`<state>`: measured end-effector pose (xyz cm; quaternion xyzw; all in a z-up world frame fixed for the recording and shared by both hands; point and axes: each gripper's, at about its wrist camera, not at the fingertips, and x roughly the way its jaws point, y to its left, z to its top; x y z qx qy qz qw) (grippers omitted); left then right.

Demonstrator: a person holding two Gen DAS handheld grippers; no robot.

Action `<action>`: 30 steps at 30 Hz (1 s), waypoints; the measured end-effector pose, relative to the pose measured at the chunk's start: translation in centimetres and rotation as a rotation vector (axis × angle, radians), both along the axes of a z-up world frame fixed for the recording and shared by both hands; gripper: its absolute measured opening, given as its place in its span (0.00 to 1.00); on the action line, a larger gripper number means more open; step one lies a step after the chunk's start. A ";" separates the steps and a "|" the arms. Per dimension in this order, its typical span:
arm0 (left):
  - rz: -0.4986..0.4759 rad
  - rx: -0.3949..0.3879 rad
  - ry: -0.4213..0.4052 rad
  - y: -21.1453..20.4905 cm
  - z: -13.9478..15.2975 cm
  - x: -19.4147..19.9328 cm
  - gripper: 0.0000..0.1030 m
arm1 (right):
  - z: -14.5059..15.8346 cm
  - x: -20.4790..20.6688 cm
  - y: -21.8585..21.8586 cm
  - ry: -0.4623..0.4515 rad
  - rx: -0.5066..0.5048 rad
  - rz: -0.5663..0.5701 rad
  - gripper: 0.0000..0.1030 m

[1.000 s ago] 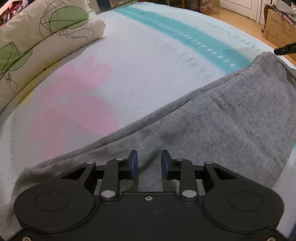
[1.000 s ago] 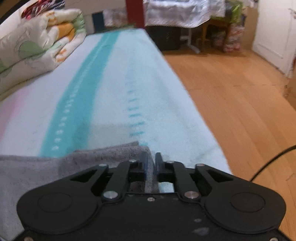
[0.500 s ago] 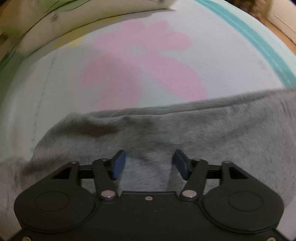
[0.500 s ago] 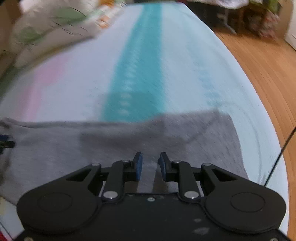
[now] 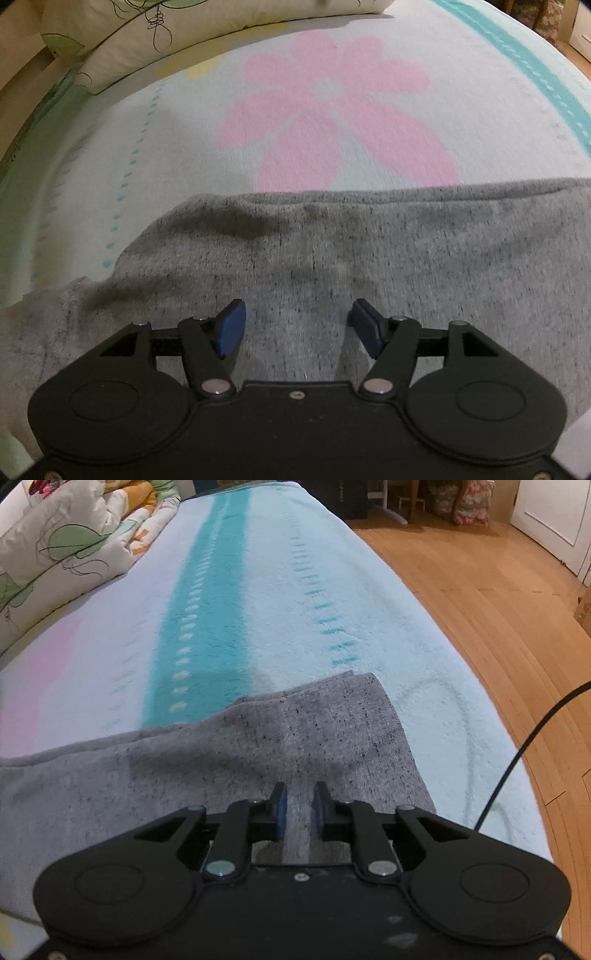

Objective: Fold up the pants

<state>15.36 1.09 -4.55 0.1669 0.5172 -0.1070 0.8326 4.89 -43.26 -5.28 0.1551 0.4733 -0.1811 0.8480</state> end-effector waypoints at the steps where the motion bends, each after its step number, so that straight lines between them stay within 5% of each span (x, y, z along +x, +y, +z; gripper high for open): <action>1: -0.003 0.002 -0.002 -0.1 0.1 -0.3 0.65 | 0.3 -0.7 -0.2 -0.009 0.013 -0.006 0.20; 11: -0.041 -0.028 -0.053 -2.4 3.0 -0.8 0.64 | 1.4 -9.2 -3.6 -0.115 0.265 -0.175 0.26; 19: -0.113 -0.050 -0.103 -7.1 5.5 -2.5 0.64 | 0.7 -12.9 -4.5 -0.128 0.336 -0.243 0.30; 25: -0.141 -0.114 -0.050 -10.3 4.2 -5.1 0.64 | -0.6 -13.2 -5.2 -0.229 0.460 -0.280 0.38; 30: -0.196 -0.090 -0.030 -13.6 2.0 -7.3 0.64 | -2.3 -12.4 -6.0 -0.276 0.554 -0.326 0.41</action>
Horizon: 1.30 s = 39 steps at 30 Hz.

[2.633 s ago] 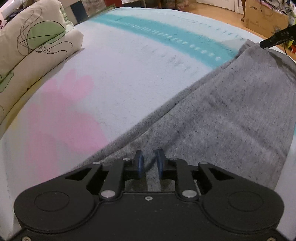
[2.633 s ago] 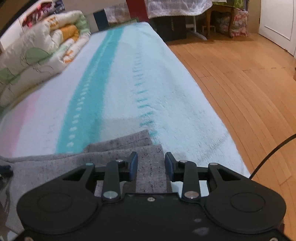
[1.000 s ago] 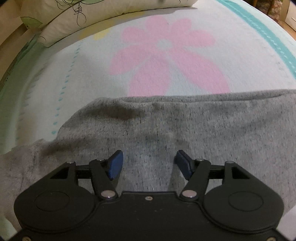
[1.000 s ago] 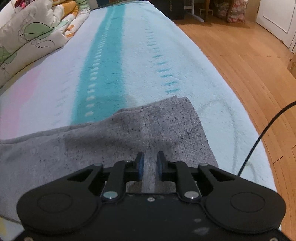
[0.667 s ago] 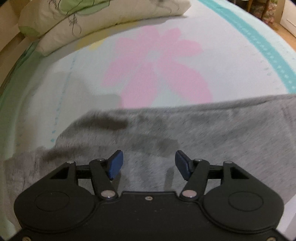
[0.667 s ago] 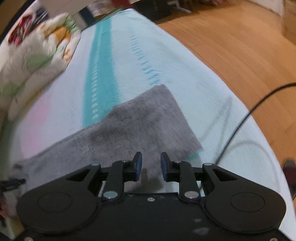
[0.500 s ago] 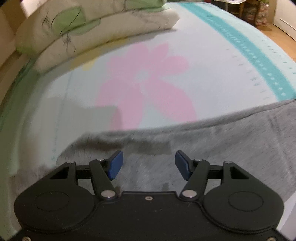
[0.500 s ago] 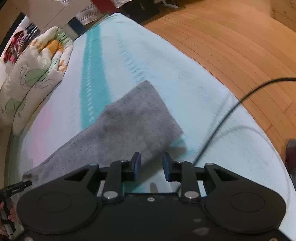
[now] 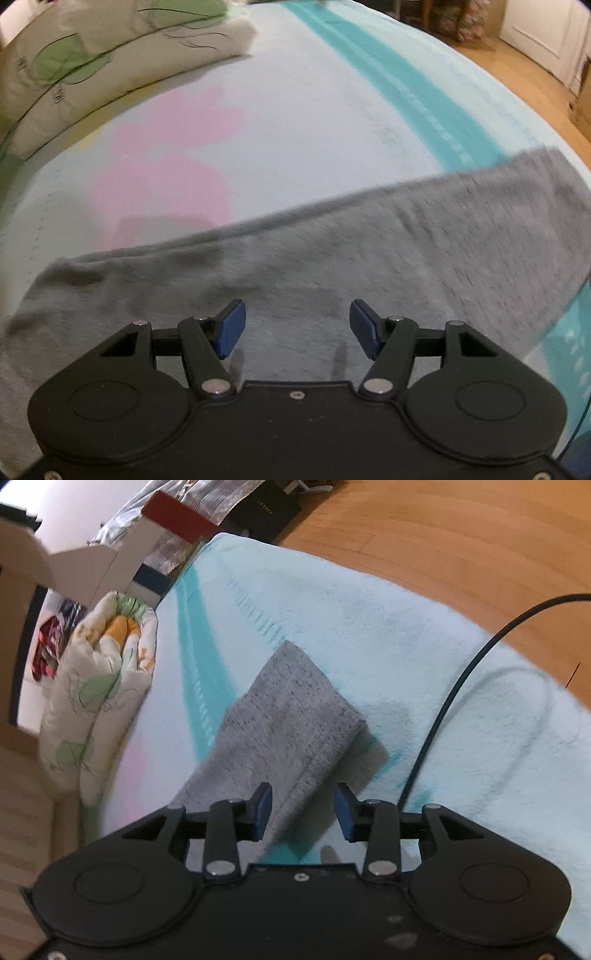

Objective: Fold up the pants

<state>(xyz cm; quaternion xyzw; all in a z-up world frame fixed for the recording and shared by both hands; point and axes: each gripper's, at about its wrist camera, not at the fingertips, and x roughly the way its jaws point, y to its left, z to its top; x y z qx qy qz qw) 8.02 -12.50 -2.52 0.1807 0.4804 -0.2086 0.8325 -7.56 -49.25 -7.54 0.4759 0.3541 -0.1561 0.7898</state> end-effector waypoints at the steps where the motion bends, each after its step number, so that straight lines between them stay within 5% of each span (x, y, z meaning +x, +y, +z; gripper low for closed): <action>1: -0.013 0.013 0.002 -0.6 -0.4 -0.4 0.64 | -0.4 0.3 -0.1 0.006 0.007 0.001 0.41; 12: 0.014 -0.004 0.052 -1.3 -2.5 -0.9 0.67 | -3.5 4.3 -1.5 -0.071 0.059 -0.050 0.42; 20: 0.038 -0.043 0.072 -0.3 -2.7 -0.8 0.69 | -3.5 7.6 -2.3 -0.118 0.009 -0.097 0.42; 21: 0.043 -0.046 0.077 -0.3 -2.6 -0.8 0.69 | -3.3 7.9 -2.3 -0.108 -0.017 -0.097 0.37; 22: 0.051 -0.052 0.086 -0.3 -2.5 -0.7 0.67 | -3.0 8.3 -2.2 -0.087 -0.049 -0.083 0.18; 23: 0.063 -0.067 0.102 -0.1 -2.2 -0.6 0.65 | -2.5 8.9 -1.8 -0.067 -0.098 -0.050 0.15; 30: 0.088 -0.172 0.139 -1.8 0.0 1.1 0.65 | 1.0 9.1 -0.4 -0.077 -0.223 0.040 0.15; 36: 0.109 -0.158 0.115 -5.6 0.0 4.2 0.65 | 3.2 9.0 0.5 -0.099 -0.246 0.074 0.15; 39: 0.118 -0.074 0.084 -6.9 -1.8 5.2 0.66 | 4.1 9.0 0.9 -0.103 -0.250 0.084 0.15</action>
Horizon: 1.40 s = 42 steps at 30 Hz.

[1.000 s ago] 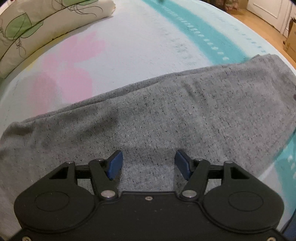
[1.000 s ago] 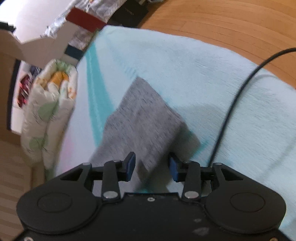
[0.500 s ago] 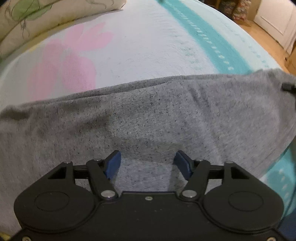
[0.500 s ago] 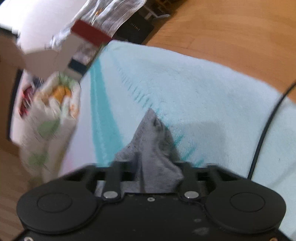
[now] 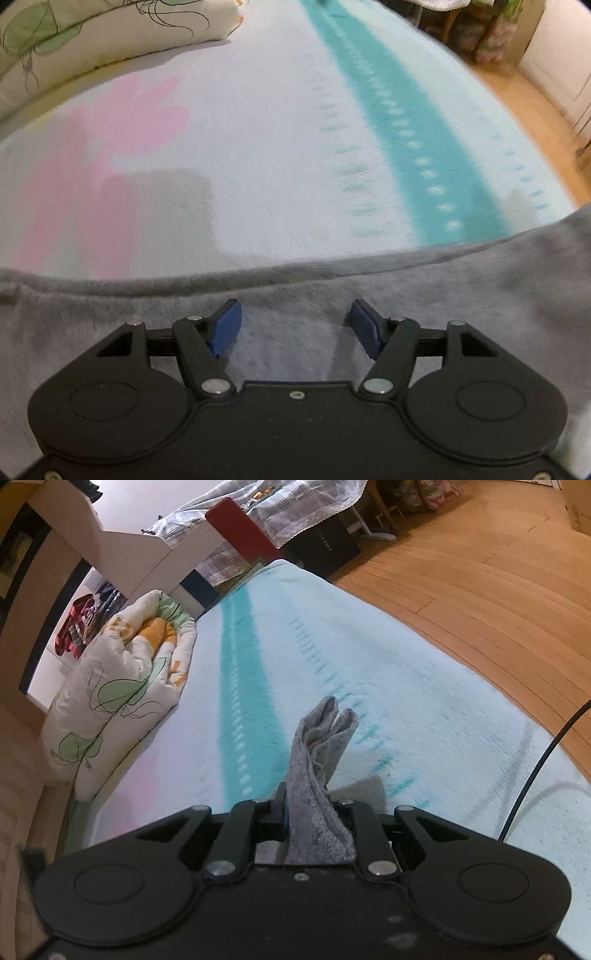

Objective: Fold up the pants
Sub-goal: 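Grasp the leg ends with right tool and lift them up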

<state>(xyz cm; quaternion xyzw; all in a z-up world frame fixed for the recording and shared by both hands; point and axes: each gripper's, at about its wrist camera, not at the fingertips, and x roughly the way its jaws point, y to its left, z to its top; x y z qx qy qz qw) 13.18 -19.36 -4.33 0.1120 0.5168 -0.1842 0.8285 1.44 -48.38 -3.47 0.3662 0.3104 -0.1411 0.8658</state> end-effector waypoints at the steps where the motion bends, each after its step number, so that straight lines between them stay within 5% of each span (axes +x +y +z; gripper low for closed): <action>1: -0.014 0.027 -0.024 -0.3 -0.5 -0.1 0.71 | 0.2 0.1 0.1 -0.002 -0.002 0.005 0.15; 10: 0.027 0.042 -0.110 3.2 0.9 -1.4 0.67 | 2.3 0.5 2.2 0.003 -0.057 0.044 0.15; 13: -0.014 0.009 -0.055 3.5 -0.4 -1.1 0.66 | 3.3 0.5 3.8 0.013 -0.101 0.068 0.15; 19: 0.039 -0.058 0.017 8.6 2.4 0.3 0.64 | 6.1 1.8 7.7 0.003 -0.163 0.126 0.15; 29: 0.158 -0.054 -0.104 21.7 8.0 3.0 0.64 | 9.3 6.8 22.7 -0.049 -0.241 0.354 0.14; 35: 0.304 -0.025 -0.177 27.9 7.4 3.9 0.65 | 4.6 10.8 35.8 -0.007 -0.297 0.550 0.15; 42: 0.363 -0.091 -0.082 30.7 5.5 4.8 0.65 | -3.3 11.9 45.8 0.130 -0.412 0.713 0.21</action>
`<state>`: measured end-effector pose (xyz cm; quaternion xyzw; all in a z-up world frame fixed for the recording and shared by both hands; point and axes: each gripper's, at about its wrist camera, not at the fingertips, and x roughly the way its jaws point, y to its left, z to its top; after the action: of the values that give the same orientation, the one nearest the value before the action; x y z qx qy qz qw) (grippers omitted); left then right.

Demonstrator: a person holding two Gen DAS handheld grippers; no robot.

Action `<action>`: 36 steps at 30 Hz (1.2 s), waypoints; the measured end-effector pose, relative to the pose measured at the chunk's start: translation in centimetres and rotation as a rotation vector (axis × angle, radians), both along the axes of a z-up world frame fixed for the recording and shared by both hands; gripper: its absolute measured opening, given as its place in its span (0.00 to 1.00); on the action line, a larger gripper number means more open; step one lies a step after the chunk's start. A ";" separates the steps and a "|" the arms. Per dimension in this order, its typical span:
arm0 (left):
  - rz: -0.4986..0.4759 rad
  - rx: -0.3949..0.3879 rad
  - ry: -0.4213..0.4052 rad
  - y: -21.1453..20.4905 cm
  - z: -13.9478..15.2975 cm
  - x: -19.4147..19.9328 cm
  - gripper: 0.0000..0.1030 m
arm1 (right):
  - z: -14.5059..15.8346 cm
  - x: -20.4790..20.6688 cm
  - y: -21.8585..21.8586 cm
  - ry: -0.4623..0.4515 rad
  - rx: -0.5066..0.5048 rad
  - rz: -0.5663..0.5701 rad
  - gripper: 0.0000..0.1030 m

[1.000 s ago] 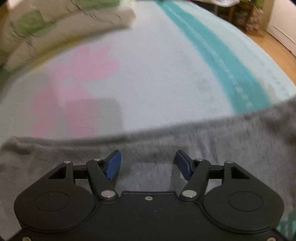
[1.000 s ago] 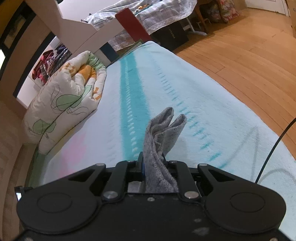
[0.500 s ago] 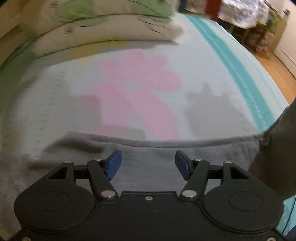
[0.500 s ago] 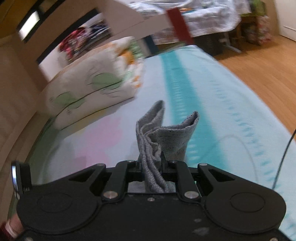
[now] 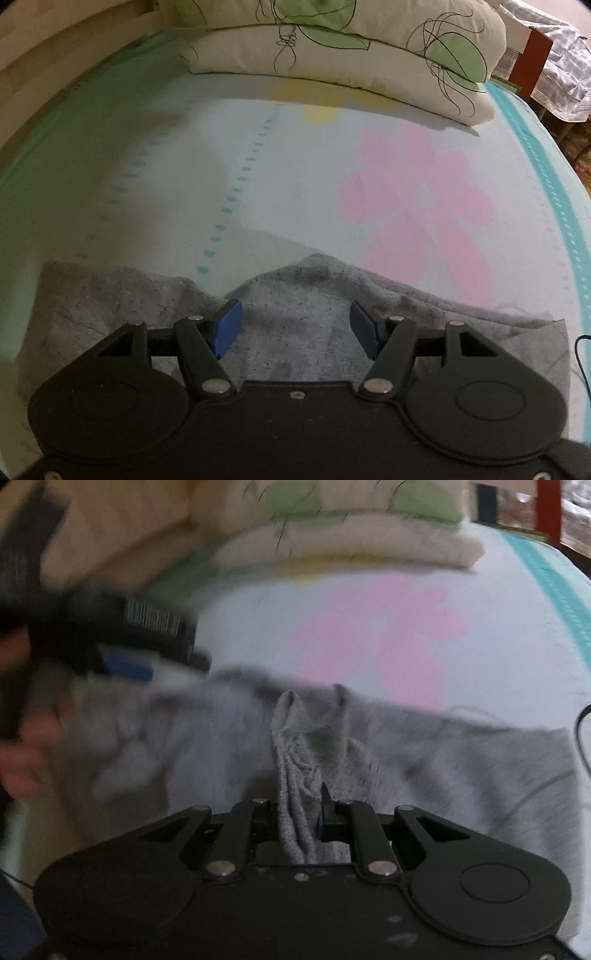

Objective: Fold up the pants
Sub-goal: 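Grasp the leg ends with right tool and lift them up, then fold the leg ends over toward the waistband and open right tool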

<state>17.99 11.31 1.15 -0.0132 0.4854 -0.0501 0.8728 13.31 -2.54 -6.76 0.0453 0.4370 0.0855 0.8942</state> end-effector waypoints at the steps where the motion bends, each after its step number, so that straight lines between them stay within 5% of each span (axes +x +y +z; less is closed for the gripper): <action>1: -0.010 0.006 -0.008 -0.2 0.1 0.0 0.65 | -0.4 -0.3 0.3 -0.002 -0.013 0.007 0.23; 4: -0.029 0.018 -0.024 -0.5 0.4 -0.3 0.65 | 0.0 -1.2 -0.5 -0.010 -0.001 0.009 0.32; 11: -0.066 -0.015 0.024 -1.1 -0.3 -0.3 0.65 | 3.7 -1.8 -7.6 -0.079 0.364 -0.066 0.41; 13: -0.063 -0.002 0.040 -1.4 -0.7 -0.1 0.65 | 4.6 -1.9 -8.5 -0.103 0.393 -0.077 0.41; 19: -0.099 0.026 0.088 -1.9 -1.9 -0.8 0.65 | 6.1 -1.0 -10.4 -0.128 0.325 -0.138 0.41; 25: -0.202 -0.124 0.220 -3.3 -3.5 -1.0 0.65 | 5.4 -1.7 -16.2 -0.075 0.210 -0.263 0.41; 31: -0.219 -0.063 0.283 -4.6 -5.3 -1.4 0.67 | 5.2 -4.0 -21.0 -0.069 0.175 -0.333 0.41; 36: -0.239 -0.063 0.302 -5.8 -6.4 -2.1 0.81 | 4.4 -3.7 -22.0 -0.069 0.174 -0.340 0.41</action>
<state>15.91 5.54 -5.26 0.0101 0.6070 -0.1660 0.7771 9.57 -24.55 -2.33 0.1927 0.3831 -0.0276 0.9029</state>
